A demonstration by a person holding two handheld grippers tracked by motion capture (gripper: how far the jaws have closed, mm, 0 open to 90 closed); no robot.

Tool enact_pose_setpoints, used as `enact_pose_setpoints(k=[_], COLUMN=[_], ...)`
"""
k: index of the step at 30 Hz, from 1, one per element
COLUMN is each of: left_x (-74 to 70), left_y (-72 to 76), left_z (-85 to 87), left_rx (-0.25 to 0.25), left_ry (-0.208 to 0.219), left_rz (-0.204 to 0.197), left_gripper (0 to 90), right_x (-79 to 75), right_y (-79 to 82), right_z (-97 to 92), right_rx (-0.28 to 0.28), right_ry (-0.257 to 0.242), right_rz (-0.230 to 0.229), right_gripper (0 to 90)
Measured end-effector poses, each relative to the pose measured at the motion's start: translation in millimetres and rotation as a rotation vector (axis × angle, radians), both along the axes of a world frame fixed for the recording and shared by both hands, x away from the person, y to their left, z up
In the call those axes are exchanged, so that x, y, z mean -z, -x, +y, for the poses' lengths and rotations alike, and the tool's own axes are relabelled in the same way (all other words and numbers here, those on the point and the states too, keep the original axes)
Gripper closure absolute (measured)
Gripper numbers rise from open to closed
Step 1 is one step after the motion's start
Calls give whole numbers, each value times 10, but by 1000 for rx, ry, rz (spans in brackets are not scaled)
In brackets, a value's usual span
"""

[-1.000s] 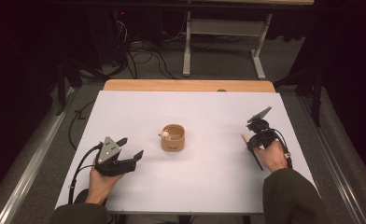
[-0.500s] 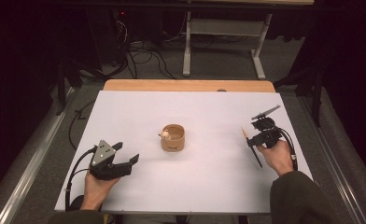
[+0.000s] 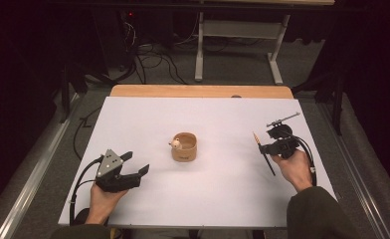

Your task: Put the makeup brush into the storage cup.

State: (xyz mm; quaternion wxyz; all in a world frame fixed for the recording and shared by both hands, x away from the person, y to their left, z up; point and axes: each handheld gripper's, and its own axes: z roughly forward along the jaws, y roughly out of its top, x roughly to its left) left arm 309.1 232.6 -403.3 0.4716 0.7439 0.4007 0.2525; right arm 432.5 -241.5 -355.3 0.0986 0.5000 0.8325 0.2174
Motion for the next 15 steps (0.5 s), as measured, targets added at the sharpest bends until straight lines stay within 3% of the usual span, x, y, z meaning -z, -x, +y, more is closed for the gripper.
enact_pose_setpoints(k=[15], left_x=[-87], left_y=[-15], left_z=[-52], left_rx=[33], left_ry=[21], left_rz=[-11], left_gripper=[256], right_x=[-89], right_y=[238], right_z=[56], right_rx=[-61], right_ry=[-124], right_rz=[-143], right_gripper=[851])
